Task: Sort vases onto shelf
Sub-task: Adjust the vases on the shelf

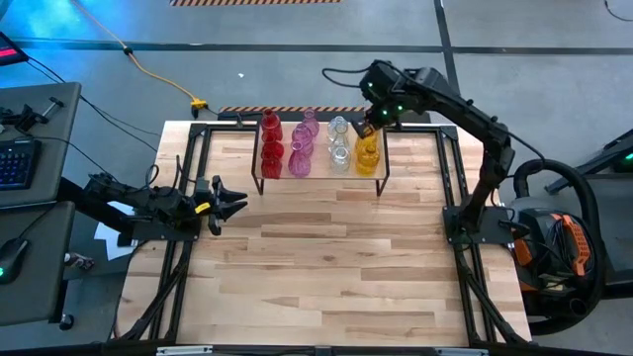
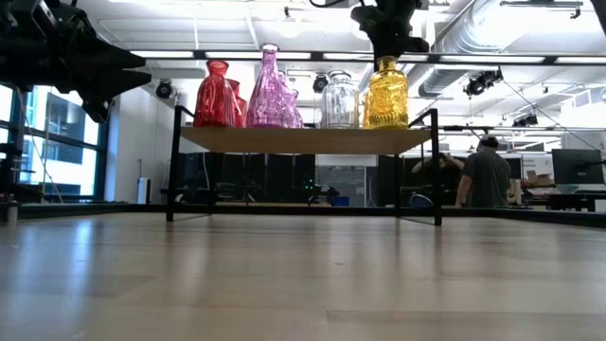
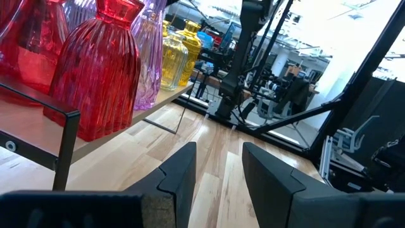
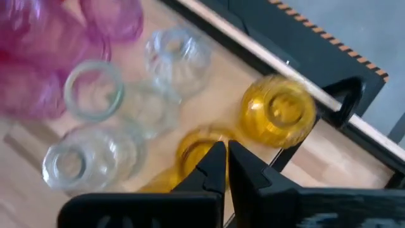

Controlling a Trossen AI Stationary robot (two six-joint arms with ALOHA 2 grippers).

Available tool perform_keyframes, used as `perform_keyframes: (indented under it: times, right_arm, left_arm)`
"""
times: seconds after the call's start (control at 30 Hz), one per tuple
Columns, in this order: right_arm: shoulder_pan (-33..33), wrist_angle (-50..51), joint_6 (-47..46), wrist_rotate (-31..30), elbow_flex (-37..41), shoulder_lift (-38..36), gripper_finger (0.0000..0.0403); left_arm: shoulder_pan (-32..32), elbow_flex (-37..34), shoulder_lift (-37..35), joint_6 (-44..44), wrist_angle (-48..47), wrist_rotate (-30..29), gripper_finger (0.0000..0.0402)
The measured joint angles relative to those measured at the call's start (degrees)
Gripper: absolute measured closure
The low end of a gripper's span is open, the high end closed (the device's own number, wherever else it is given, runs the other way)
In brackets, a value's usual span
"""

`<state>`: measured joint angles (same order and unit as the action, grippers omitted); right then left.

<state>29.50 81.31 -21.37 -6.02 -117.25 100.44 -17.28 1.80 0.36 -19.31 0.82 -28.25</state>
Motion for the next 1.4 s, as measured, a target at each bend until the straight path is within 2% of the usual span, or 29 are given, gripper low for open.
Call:
perform_keyframes:
  times: [0.43, 0.8, 1.4]
  right_arm:
    - [5.9, -1.7, 1.6, 0.7, 0.0, 1.6, 0.0403]
    - [6.5, -1.4, 2.8, 1.1, 0.0, 4.3, 0.0403]
    - [7.1, -0.4, 3.3, 0.0, 0.0, 4.7, 0.0403]
  left_arm:
    - [0.0, 0.0, 0.0, 0.0, 0.0, 0.0, 0.0282]
    - [0.0, 0.0, 0.0, 0.0, 0.0, 0.0, 0.0282]
    - [0.0, 0.0, 0.0, 0.0, 0.0, 0.0, 0.0282]
